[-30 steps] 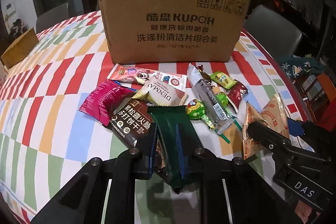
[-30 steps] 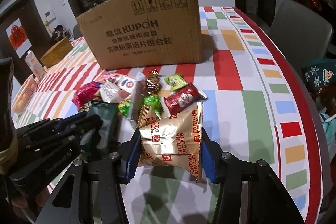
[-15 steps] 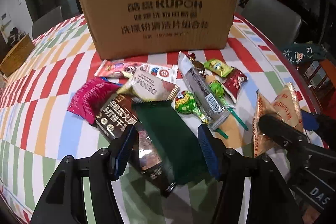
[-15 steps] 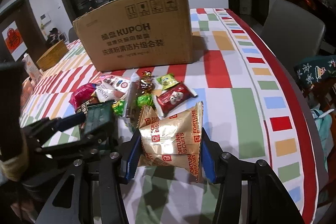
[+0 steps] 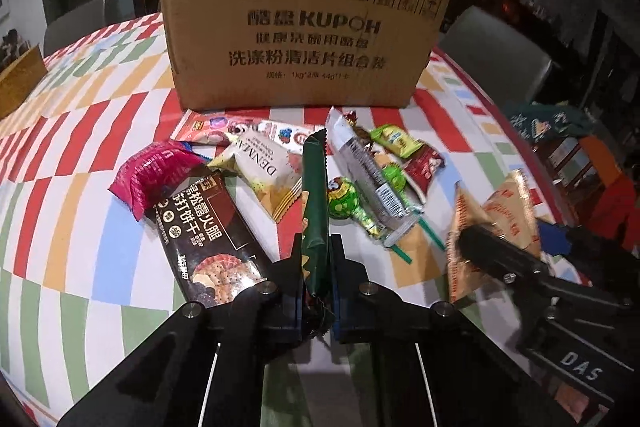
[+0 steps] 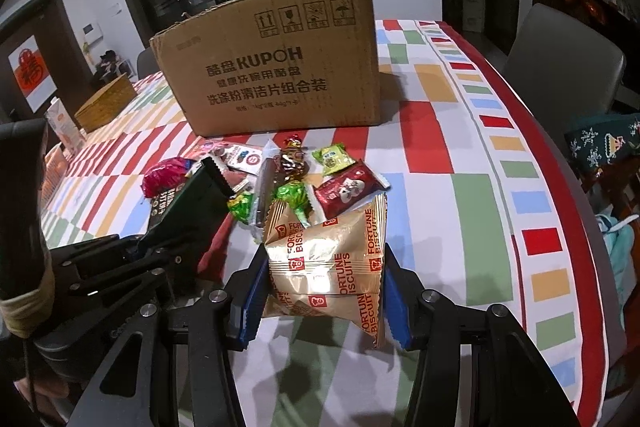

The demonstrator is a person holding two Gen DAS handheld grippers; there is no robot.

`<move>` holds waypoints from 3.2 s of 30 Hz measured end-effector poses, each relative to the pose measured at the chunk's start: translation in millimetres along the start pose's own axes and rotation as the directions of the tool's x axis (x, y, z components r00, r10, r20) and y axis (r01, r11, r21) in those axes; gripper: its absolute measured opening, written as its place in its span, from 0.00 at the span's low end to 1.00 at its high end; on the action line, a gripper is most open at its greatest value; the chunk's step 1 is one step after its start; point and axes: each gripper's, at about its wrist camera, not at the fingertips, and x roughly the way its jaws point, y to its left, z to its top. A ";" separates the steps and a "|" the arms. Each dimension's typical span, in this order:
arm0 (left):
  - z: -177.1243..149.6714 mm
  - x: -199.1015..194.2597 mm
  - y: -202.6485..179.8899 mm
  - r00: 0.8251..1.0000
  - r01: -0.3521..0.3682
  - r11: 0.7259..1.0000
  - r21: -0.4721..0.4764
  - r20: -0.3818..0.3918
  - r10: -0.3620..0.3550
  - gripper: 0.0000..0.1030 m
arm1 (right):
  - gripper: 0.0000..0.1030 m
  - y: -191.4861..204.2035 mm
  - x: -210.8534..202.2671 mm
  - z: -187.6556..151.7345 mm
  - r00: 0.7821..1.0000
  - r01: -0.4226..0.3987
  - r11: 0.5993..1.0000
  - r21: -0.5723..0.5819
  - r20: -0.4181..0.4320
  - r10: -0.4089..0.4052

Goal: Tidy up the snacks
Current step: 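Carry both packets over the cardboard box and open both tools to drop them, then grasp the dark cracker packet with the left tool while the right tool grasps a silver stick snack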

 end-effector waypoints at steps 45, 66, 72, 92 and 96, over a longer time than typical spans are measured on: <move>186.7 -89.9 38.3 0.955 -0.027 0.993 0.116 0.297 -0.009 0.11 | 0.50 51.8 -42.2 186.6 0.947 0.037 0.989 -0.141 0.321 0.011; 212.8 -62.5 50.5 0.956 -0.149 0.985 0.085 0.266 0.121 0.51 | 0.67 39.5 0.9 223.1 0.967 0.079 0.993 -0.089 0.249 -0.054; 186.4 -85.1 45.8 0.951 -0.162 0.981 0.104 0.281 0.127 0.53 | 0.67 50.6 -25.4 194.1 0.958 0.068 0.989 -0.130 0.287 -0.028; 79.0 -118.4 36.3 0.969 -0.146 0.987 0.063 0.209 0.130 0.61 | 0.57 73.8 -68.1 98.2 0.966 0.000 0.980 -0.201 0.252 0.052; 62.5 -109.9 37.2 0.978 -0.138 0.989 0.046 0.162 0.129 0.62 | 0.52 75.3 -61.8 83.7 0.975 -0.016 0.981 -0.193 0.213 0.058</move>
